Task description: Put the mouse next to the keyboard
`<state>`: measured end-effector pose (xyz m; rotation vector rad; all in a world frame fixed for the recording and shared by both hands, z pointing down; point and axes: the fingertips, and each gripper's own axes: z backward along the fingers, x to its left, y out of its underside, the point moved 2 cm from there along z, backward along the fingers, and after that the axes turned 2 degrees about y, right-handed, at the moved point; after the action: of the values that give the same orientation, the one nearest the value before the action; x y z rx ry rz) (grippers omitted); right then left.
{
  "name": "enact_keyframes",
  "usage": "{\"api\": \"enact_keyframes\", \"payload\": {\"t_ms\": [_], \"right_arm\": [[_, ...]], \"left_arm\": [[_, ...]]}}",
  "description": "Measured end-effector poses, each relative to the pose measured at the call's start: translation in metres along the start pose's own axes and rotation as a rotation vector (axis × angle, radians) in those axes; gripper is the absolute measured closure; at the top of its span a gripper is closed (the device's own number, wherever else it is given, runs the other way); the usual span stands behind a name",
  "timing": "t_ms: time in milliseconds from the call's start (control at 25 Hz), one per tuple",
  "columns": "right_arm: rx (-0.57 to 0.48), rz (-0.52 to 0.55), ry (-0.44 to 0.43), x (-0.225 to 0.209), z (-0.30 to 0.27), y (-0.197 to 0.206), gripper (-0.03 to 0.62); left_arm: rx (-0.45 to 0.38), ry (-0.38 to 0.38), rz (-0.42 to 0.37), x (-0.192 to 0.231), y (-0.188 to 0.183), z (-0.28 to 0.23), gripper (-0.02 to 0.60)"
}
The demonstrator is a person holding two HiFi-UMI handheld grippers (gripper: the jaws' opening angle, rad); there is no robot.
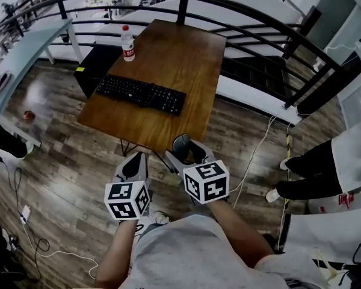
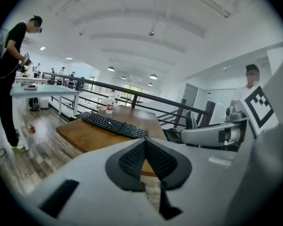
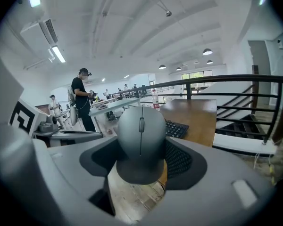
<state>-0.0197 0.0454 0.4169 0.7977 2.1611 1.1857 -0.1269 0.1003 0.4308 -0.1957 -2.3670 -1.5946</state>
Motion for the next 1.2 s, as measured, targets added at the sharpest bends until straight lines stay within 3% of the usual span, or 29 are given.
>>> {"api": "enact_keyframes", "payload": {"t_ms": [400, 800, 1200], "right_arm": [[-0.013, -0.096, 0.082, -0.029, -0.039, -0.003, 0.292], [-0.009, -0.198, 0.165, -0.103, -0.101, -0.022, 0.292], [0.047, -0.294, 0.246, -0.164, -0.141, -0.018, 0.292]], "left_arm": [[0.039, 0.074, -0.056, 0.022, -0.011, -0.05, 0.586], [0.057, 0.13, -0.123, 0.042, -0.042, -0.145, 0.586], [0.113, 0.189, -0.153, 0.045, -0.05, -0.221, 0.586]]}}
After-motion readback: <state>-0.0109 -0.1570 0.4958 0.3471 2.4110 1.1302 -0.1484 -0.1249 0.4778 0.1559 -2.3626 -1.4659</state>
